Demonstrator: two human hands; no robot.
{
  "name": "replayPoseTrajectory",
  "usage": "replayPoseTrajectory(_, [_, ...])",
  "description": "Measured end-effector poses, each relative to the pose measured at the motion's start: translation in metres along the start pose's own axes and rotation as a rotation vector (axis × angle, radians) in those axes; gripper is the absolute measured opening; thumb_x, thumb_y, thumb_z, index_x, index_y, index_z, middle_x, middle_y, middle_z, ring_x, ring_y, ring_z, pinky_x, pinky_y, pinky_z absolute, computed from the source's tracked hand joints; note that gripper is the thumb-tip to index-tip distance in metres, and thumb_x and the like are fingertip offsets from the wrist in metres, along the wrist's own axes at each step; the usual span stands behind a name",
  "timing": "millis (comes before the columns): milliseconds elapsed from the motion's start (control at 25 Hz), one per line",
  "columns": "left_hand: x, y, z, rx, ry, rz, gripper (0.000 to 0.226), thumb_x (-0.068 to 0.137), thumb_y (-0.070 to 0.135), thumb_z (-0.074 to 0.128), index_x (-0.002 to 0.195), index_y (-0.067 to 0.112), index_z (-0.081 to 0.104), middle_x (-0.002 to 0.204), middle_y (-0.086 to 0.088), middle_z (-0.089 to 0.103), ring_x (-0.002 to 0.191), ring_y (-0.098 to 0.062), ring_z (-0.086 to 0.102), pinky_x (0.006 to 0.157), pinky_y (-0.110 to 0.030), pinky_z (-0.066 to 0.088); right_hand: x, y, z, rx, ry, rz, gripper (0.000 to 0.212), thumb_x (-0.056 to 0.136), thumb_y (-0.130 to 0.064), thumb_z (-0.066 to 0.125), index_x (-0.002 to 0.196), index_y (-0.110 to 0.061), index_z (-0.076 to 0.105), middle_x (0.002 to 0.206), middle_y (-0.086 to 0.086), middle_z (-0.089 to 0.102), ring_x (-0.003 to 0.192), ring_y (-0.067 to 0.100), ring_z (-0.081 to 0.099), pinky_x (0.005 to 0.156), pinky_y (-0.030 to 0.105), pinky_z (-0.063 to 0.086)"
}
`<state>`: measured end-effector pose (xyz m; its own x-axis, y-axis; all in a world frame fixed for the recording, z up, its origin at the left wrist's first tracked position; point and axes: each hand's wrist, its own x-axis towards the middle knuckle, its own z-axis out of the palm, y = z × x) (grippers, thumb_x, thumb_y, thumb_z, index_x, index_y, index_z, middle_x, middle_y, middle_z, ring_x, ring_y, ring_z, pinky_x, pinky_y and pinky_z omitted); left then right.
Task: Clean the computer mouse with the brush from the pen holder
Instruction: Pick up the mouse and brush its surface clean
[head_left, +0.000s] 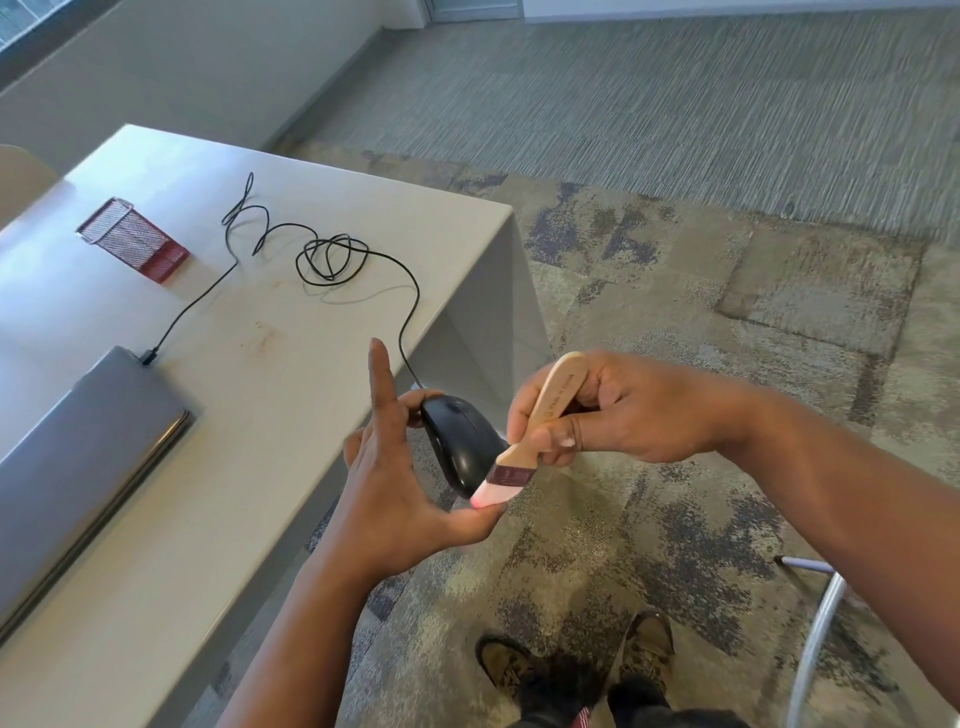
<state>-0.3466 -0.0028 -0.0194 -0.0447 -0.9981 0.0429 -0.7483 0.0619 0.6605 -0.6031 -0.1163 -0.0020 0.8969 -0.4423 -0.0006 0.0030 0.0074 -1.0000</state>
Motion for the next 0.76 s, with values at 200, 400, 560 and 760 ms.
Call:
replayPoseTrajectory(200, [0.0, -0.002, 0.0, -0.029, 0.029, 0.021, 0.172, 0.057, 0.053, 0.101, 0.168, 0.042, -0.029, 0.141, -0.001, 0.064, 0.136, -0.019, 0.059, 0.119, -0.02, 0.032, -0.009, 0.007, -0.011, 0.045, 0.027, -0.001, 0.014, 0.095, -0.006, 0.065, 0.106, -0.003, 0.073, 0.091, 0.006, 0.074, 0.084, 0.019, 0.068, 0.076, 0.031, 0.056])
replayPoseTrajectory(400, [0.0, 0.002, 0.001, -0.069, 0.072, 0.056, 0.165, 0.059, 0.059, 0.096, 0.166, 0.047, -0.029, 0.142, -0.004, 0.064, 0.134, -0.022, 0.061, 0.121, -0.045, 0.04, -0.015, 0.013, -0.019, 0.072, 0.045, 0.023, 0.012, 0.095, -0.003, 0.065, 0.104, -0.002, 0.073, 0.089, 0.003, 0.076, 0.085, 0.017, 0.068, 0.076, 0.028, 0.056])
replayPoseTrajectory(560, [0.0, 0.0, 0.002, -0.089, 0.101, 0.069, 0.163, 0.062, 0.057, 0.097, 0.168, 0.045, -0.026, 0.144, -0.006, 0.064, 0.138, -0.027, 0.06, 0.121, -0.063, 0.04, -0.019, 0.02, -0.023, -0.01, 0.106, 0.089, 0.012, 0.097, 0.002, 0.063, 0.106, 0.002, 0.072, 0.084, -0.005, 0.074, 0.08, 0.011, 0.065, 0.075, 0.026, 0.054])
replayPoseTrajectory(760, [0.0, -0.003, 0.004, -0.1, 0.126, 0.079, 0.161, 0.063, 0.054, 0.097, 0.168, 0.047, -0.024, 0.148, -0.005, 0.061, 0.141, -0.028, 0.059, 0.122, -0.067, 0.037, -0.019, 0.02, -0.021, 0.347, 0.441, -0.045, 0.017, 0.088, -0.017, 0.07, 0.102, -0.009, 0.075, 0.084, 0.012, 0.073, 0.076, 0.019, 0.07, 0.069, 0.029, 0.059])
